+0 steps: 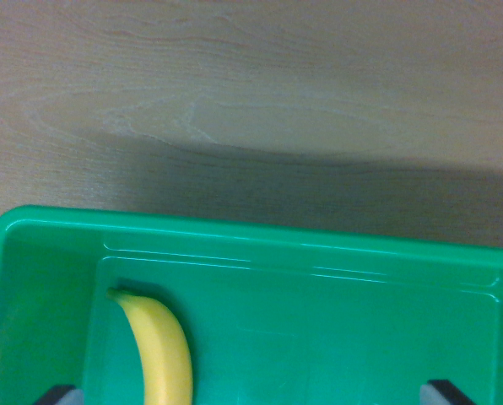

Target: Pick fruit

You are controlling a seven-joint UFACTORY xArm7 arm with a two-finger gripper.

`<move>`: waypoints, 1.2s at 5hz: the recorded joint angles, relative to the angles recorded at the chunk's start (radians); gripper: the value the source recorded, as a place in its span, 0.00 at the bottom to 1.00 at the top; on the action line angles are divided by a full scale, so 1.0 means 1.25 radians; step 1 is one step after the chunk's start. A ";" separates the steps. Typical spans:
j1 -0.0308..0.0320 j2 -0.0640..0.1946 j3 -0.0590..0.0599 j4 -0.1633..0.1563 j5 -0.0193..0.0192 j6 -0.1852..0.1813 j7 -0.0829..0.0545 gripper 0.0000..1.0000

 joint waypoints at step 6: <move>0.0138 0.033 0.012 -0.095 0.0035 -0.104 0.015 0.00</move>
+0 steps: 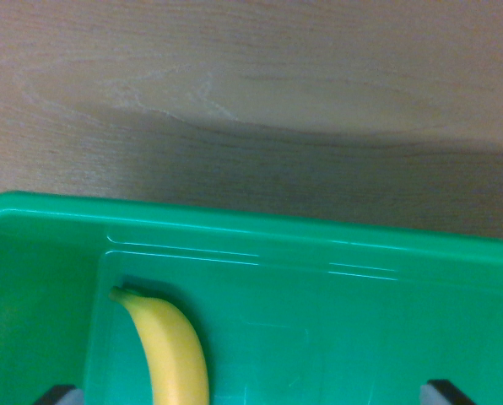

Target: Pick fruit

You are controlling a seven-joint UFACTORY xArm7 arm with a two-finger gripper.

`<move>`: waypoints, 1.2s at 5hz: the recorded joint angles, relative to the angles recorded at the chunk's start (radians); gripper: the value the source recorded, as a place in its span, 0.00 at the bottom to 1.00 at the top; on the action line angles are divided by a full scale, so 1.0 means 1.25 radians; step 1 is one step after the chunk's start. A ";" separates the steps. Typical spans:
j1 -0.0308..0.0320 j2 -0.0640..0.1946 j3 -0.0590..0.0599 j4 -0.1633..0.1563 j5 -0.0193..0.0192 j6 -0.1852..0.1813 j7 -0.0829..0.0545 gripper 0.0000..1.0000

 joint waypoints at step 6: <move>0.0151 0.036 0.013 -0.103 0.0038 -0.114 0.017 0.00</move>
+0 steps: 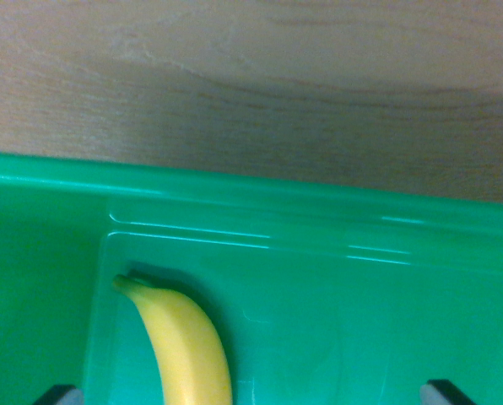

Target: Pick fruit

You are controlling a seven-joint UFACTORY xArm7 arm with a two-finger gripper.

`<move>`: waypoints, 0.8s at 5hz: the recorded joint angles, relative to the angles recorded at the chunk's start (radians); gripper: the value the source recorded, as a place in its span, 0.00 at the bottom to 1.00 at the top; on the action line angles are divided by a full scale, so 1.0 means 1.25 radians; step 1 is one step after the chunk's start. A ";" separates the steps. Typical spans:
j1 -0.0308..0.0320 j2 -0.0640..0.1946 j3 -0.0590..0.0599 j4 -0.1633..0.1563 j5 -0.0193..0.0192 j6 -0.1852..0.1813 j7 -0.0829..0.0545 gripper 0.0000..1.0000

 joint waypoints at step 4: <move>0.0097 0.023 0.008 -0.066 0.0025 -0.073 0.011 0.00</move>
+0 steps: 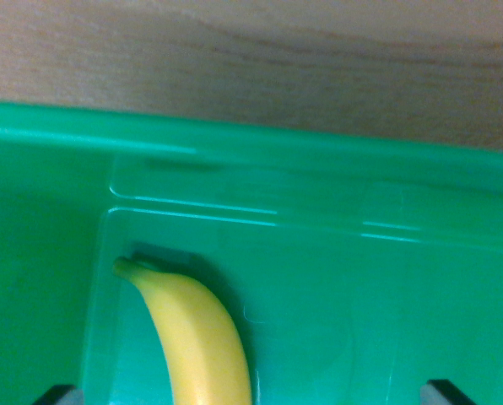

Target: Pick fruit

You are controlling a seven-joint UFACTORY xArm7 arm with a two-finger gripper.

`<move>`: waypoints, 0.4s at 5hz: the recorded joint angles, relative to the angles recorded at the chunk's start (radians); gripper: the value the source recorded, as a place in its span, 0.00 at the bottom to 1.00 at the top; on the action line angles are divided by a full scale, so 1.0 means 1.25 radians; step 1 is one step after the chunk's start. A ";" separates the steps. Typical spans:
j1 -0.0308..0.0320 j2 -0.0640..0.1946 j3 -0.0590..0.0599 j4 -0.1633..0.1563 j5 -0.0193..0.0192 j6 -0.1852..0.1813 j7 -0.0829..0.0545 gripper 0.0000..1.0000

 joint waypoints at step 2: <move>0.0047 0.011 0.004 -0.032 0.0012 -0.035 0.005 0.00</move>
